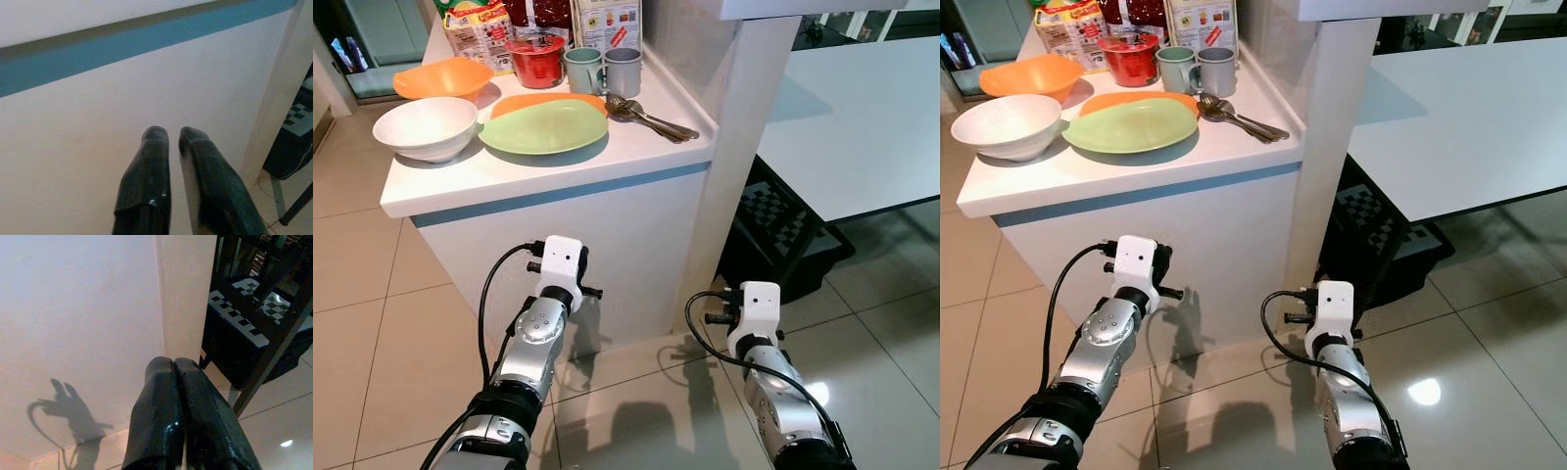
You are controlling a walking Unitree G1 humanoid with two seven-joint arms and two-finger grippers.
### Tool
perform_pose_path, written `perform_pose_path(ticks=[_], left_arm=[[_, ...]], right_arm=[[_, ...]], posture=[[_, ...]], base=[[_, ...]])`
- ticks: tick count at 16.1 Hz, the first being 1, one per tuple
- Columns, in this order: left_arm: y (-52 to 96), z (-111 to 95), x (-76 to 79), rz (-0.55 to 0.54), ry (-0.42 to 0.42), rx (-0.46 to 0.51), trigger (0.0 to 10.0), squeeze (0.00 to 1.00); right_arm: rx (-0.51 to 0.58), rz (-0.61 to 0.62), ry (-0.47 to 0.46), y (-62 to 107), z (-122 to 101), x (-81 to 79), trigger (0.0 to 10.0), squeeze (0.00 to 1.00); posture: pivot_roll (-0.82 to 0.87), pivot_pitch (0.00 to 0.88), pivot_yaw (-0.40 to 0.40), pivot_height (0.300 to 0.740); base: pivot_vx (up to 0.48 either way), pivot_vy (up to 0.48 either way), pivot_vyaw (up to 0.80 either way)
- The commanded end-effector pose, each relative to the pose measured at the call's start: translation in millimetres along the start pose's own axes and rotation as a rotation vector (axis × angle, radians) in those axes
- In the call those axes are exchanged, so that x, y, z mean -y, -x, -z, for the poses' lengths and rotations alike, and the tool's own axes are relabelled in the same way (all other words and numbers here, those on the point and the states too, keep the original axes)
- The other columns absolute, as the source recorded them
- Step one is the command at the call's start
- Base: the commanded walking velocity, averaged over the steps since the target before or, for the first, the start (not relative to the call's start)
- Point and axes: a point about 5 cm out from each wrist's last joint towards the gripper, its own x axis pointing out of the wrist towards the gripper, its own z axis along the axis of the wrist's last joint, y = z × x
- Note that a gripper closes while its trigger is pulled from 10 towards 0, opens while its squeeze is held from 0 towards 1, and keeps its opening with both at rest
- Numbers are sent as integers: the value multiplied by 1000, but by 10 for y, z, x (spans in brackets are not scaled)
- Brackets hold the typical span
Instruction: Setting the table
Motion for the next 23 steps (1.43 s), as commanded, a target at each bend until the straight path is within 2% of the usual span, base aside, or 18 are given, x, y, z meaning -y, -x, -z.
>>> perform_pose_path(ticks=[1, 9, 10, 23], left_arm=[[-19, -25, -20, -4, 3, 0, 10000, 1000], [-26, -32, -26, -11, -6, 3, 10000, 1000], [-27, -33, -29, -13, -7, 2, 10000, 1000], [-34, -38, -8, -7, -5, 2, 10000, 1000]], right_arm=[[-13, 10, 2, -20, -1, 8, 10000, 0], [-12, 24, 30, -22, -5, 26, 10000, 0], [-12, 22, 14, -21, -1, 21, 10000, 1000], [0, 28, 29, -38, -22, 51, 10000, 1000]], posture=[[-52, 0, 37, 740], [-52, 0, 37, 740], [-52, 0, 37, 740], [-57, 0, 35, 740]], base=[[0, 0, 0], [0, 0, 0], [0, 0, 0], [0, 0, 0]])
